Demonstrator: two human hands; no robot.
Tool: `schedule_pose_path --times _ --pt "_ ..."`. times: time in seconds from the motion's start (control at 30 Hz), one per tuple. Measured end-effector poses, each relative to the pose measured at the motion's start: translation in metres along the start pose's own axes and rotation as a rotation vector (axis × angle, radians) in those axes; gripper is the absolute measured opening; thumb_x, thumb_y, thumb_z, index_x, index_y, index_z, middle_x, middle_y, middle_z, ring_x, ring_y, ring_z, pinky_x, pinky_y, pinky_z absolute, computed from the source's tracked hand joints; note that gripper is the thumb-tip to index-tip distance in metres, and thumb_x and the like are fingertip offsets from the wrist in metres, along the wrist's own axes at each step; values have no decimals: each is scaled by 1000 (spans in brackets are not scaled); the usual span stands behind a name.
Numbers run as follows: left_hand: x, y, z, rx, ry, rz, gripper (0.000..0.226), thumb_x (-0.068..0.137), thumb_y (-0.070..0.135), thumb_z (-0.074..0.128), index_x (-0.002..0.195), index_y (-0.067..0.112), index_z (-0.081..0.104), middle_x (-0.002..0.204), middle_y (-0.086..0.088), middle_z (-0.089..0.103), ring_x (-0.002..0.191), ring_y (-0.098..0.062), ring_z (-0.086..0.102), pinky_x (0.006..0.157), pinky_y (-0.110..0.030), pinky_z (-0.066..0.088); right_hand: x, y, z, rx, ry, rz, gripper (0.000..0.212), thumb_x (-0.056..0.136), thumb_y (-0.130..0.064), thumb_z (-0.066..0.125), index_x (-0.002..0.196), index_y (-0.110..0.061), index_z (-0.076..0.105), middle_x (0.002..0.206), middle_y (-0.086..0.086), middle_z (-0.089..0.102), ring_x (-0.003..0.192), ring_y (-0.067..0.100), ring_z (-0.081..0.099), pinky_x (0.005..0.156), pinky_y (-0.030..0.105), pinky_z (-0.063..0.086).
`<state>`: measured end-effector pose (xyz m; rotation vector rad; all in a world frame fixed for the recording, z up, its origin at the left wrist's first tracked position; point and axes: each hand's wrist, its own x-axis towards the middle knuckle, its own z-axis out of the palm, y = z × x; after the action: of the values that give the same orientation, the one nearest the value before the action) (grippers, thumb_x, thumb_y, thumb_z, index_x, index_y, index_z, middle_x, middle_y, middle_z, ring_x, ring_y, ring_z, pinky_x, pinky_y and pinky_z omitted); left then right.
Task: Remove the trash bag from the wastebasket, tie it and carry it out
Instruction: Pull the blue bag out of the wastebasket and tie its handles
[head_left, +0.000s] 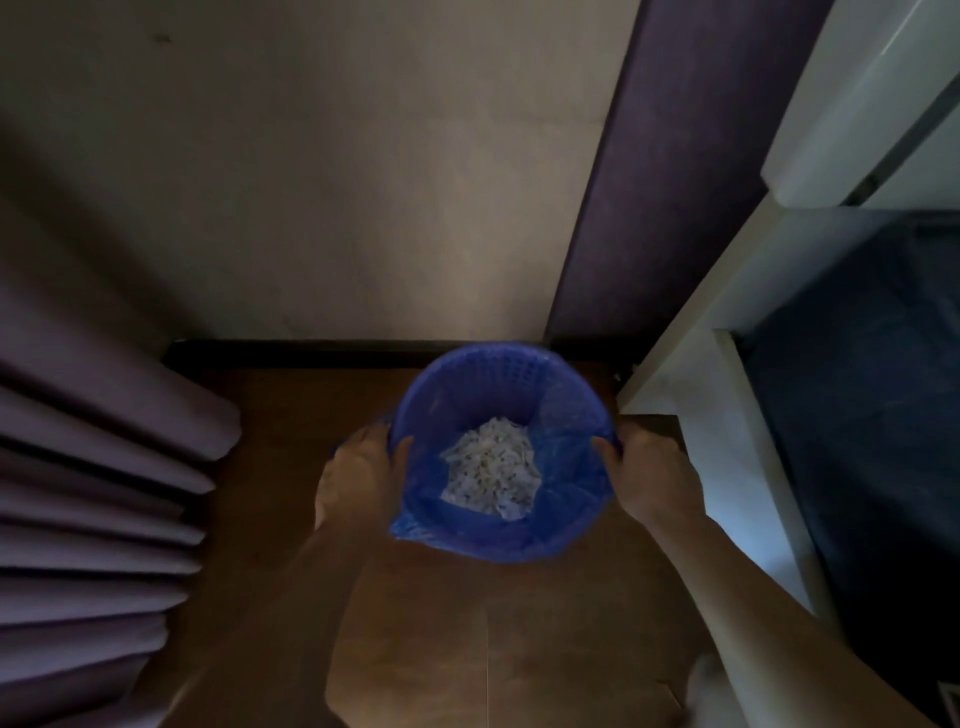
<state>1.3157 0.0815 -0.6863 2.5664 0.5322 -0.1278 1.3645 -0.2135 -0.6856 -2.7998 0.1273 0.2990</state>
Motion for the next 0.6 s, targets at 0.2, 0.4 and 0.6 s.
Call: schedule_pose_path --times 0.2,0.4,0.6 --pt "0 2 0 -3 106 -4 25 97 41 52 104 20 65 95 -1 68 82 -23 64 65 -33 46 -4 -5 -1 -28 99 -41 33 102 -41 42 89 -17 61 78 -2 60 65 16 54 49 24 31" --pt "-4 5 -2 -77 200 9 11 94 31 55 84 26 57 79 5 61 71 -16 62 61 -37 54 -6 -17 -4 156 205 -203 25 101 -33 45 82 -19 52 80 1 58 71 19 58 58 35 47" --pt "-7 14 6 -187 126 313 6 93 20 62 89 20 66 83 2 67 78 -19 62 73 -46 54 -9 -34 -1 269 138 -401 15 96 -29 58 94 -17 67 98 0 57 95 20 55 83 39 48"
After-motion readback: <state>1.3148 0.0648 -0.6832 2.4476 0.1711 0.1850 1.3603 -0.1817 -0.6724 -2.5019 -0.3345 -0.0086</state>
